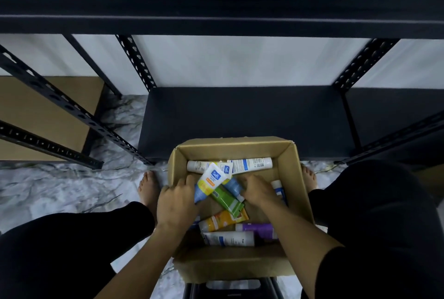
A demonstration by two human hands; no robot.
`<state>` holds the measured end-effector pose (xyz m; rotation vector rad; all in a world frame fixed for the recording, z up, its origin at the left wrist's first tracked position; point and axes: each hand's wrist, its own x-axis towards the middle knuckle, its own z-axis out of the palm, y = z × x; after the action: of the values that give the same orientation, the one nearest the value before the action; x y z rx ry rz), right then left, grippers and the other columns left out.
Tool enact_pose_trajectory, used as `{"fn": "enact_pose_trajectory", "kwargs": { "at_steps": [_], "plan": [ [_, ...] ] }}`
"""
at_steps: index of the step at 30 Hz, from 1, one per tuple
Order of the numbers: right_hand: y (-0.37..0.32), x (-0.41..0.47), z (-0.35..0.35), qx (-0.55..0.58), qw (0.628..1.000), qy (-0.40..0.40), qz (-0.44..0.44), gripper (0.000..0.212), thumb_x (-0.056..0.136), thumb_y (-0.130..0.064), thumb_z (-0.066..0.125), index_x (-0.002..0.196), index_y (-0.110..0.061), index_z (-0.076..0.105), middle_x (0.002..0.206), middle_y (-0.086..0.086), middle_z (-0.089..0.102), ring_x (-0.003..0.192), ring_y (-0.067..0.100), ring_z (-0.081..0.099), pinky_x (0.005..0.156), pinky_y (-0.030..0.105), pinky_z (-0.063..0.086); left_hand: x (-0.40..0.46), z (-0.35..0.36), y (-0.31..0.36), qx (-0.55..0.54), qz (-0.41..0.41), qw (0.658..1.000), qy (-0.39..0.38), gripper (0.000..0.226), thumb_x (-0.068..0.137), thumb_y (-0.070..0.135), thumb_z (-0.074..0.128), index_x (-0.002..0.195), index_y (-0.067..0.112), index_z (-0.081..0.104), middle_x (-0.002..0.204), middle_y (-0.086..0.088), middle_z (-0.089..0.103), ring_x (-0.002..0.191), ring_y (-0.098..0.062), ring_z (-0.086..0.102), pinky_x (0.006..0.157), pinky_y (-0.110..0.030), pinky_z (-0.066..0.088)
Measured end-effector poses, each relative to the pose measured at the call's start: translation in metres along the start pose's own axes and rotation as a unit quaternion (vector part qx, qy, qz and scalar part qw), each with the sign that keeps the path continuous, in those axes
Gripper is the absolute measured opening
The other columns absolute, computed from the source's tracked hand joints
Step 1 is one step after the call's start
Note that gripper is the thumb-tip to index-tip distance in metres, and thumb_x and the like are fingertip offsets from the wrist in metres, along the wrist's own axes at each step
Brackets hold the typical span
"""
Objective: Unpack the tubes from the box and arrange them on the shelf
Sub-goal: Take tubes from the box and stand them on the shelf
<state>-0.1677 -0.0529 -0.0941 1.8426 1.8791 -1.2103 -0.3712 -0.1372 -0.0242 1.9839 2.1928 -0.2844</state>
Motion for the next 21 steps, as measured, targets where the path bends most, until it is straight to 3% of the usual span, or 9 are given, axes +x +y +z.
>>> {"fn": "enact_pose_trajectory", "kwargs": {
  "at_steps": [3,6,16,19,21],
  "plan": [
    [-0.003,-0.004,0.005,-0.006,1.000,0.013,-0.023,0.043,0.087,-0.033,0.068,0.128,-0.032,0.057,0.121,0.000,0.068,0.105,0.023,0.065,0.087,0.042,0.055,0.001,-0.004,0.000,0.001,-0.034,0.999,-0.003,0.045,0.070,0.060,0.073,0.094,0.026,0.057,0.074,0.000,0.070,0.068,-0.017,0.069,0.089,-0.040,0.050],
    [-0.004,-0.004,0.007,-0.015,0.998,0.022,-0.049,0.040,0.089,-0.028,0.068,0.128,-0.027,0.056,0.122,0.002,0.067,0.106,0.022,0.065,0.085,0.036,0.052,0.004,-0.006,0.001,-0.019,-0.047,0.999,0.004,0.044,0.082,0.062,0.062,0.105,0.026,0.053,0.089,0.000,0.071,0.083,-0.017,0.070,0.099,-0.039,0.044],
    [-0.005,0.009,0.020,-0.041,0.998,0.006,-0.042,0.045,0.093,-0.021,0.063,0.135,-0.023,0.047,0.124,0.010,0.063,0.109,0.027,0.063,0.082,0.036,0.049,0.006,-0.013,0.007,-0.078,-0.080,0.994,-0.007,0.046,0.085,0.062,0.060,0.111,0.026,0.053,0.097,0.001,0.072,0.102,-0.020,0.065,0.103,-0.039,0.039],
    [-0.008,0.007,0.016,-0.017,1.000,0.000,-0.024,0.029,0.099,-0.030,0.054,0.126,-0.022,0.053,0.120,0.011,0.065,0.099,0.027,0.063,0.083,0.037,0.050,0.005,-0.019,0.008,-0.096,-0.097,0.991,-0.017,0.046,0.086,0.061,0.060,0.115,0.026,0.054,0.101,0.001,0.072,0.111,-0.025,0.062,0.103,-0.040,0.039],
    [-0.008,0.002,0.011,-0.027,0.999,-0.007,-0.033,0.031,0.098,-0.037,0.053,0.123,-0.019,0.056,0.117,0.011,0.066,0.103,0.030,0.064,0.084,0.037,0.051,0.004,-0.020,0.007,-0.103,-0.096,0.990,-0.023,0.046,0.086,0.062,0.058,0.115,0.027,0.051,0.101,0.001,0.071,0.107,-0.022,0.063,0.104,-0.039,0.038]
  ]
}}
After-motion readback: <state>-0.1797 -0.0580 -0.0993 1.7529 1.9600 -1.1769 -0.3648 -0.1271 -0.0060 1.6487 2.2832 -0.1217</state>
